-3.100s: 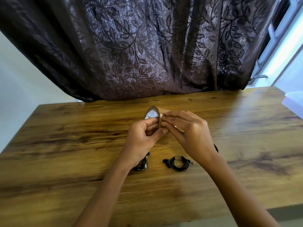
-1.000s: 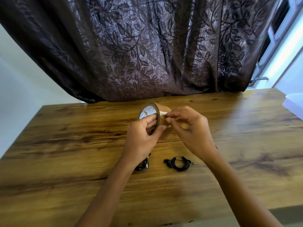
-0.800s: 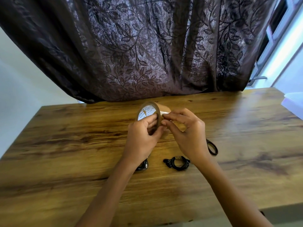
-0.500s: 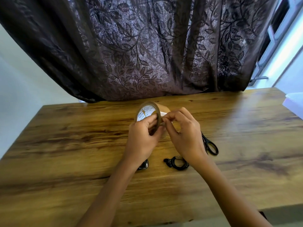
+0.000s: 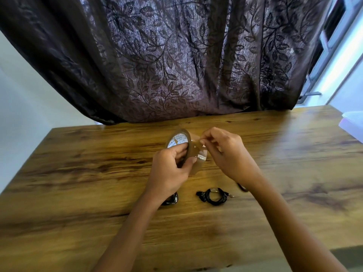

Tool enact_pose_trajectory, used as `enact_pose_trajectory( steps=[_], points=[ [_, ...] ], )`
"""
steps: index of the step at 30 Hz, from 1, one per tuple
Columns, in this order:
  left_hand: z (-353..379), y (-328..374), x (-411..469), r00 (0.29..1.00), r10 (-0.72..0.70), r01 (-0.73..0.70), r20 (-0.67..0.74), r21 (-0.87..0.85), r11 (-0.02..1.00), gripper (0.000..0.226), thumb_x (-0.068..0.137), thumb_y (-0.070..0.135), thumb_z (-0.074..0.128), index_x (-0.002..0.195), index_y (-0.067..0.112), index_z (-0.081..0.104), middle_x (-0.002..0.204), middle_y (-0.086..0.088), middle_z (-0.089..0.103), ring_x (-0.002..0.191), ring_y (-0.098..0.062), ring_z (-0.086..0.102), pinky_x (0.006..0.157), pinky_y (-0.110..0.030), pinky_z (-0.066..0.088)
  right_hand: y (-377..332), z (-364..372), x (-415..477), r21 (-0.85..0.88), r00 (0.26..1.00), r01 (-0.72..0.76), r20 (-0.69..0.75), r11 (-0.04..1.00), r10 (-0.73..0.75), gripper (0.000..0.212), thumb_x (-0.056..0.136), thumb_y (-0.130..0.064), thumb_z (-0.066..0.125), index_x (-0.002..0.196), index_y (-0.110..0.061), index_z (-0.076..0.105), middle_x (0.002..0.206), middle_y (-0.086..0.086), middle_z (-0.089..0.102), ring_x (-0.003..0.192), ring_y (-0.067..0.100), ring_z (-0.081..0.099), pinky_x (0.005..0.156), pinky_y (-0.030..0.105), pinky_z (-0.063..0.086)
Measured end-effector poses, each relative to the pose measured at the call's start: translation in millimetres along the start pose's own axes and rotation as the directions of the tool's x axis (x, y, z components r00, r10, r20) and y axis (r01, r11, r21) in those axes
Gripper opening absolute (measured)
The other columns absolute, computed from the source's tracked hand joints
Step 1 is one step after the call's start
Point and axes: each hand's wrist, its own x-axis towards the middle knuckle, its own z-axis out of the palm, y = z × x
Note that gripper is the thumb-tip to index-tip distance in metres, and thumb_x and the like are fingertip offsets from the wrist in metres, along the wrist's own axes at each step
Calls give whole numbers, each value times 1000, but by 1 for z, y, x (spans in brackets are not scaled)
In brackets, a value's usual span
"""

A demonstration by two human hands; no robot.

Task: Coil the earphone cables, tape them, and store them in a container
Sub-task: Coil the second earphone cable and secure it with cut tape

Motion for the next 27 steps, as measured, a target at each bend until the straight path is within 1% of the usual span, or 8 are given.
enact_pose_trajectory(
  steps=[2,4,9,13,18,23,25,27],
  points=[
    [0,-2,-1,999,-42,42,-1,-55,998,36,80,4,68,113,17,62,96,19,63,86,12,62,80,-11,51,3,0,0,110,999,-50,-1,993,50,11,91,-7,54,91,-9,66,86,-3,67,79,7,61,73,20,50],
    [0,-4,-1,998,-70,70,8,-91,993,35,81,4,67,114,15,63,98,13,67,90,7,64,80,-15,52,5,0,-1,187,994,-106,20,977,104,15,92,-10,53,96,-11,67,90,-7,66,84,2,61,75,13,49],
    [0,-8,0,997,-74,75,9,-121,990,32,81,4,66,113,11,64,104,2,70,96,-3,66,85,-23,54,6,10,-10,294,984,-178,35,939,175,16,86,-17,62,101,-18,67,100,-9,62,94,4,59,80,16,49],
    [0,-9,2,999,-54,53,-2,-115,992,35,81,7,67,116,5,63,109,-3,70,101,-5,65,88,-26,53,5,21,-17,337,958,-250,-52,908,283,30,80,-16,69,109,-10,66,104,-6,59,94,4,58,79,12,49],
    [0,-7,4,999,-31,30,-7,-101,994,34,81,6,67,115,7,64,106,1,70,99,-2,65,86,-18,51,2,31,-19,281,946,-177,-215,943,242,22,78,-11,70,100,-10,71,97,-7,60,92,0,57,78,8,46],
    [1,-6,5,1000,-11,10,-19,-62,998,34,81,5,67,114,10,64,105,2,70,97,1,64,83,-14,50,0,34,-17,321,927,-163,-274,933,256,12,80,-7,68,90,-12,71,90,-7,61,84,2,59,70,8,46],
    [1,-7,5,1000,-13,11,-25,-58,998,35,81,5,68,115,9,64,105,1,70,97,1,64,83,-15,51,1,36,-16,267,928,-156,-289,951,233,9,82,-7,67,89,-13,69,89,-7,60,83,4,58,70,10,46],
    [2,-7,5,1000,-14,13,-25,-65,998,35,81,6,68,115,10,64,105,3,70,97,2,64,84,-15,51,1,39,-17,126,939,-129,-304,984,163,5,86,-9,62,89,-11,65,90,-7,57,82,8,54,69,11,43]
  ],
)
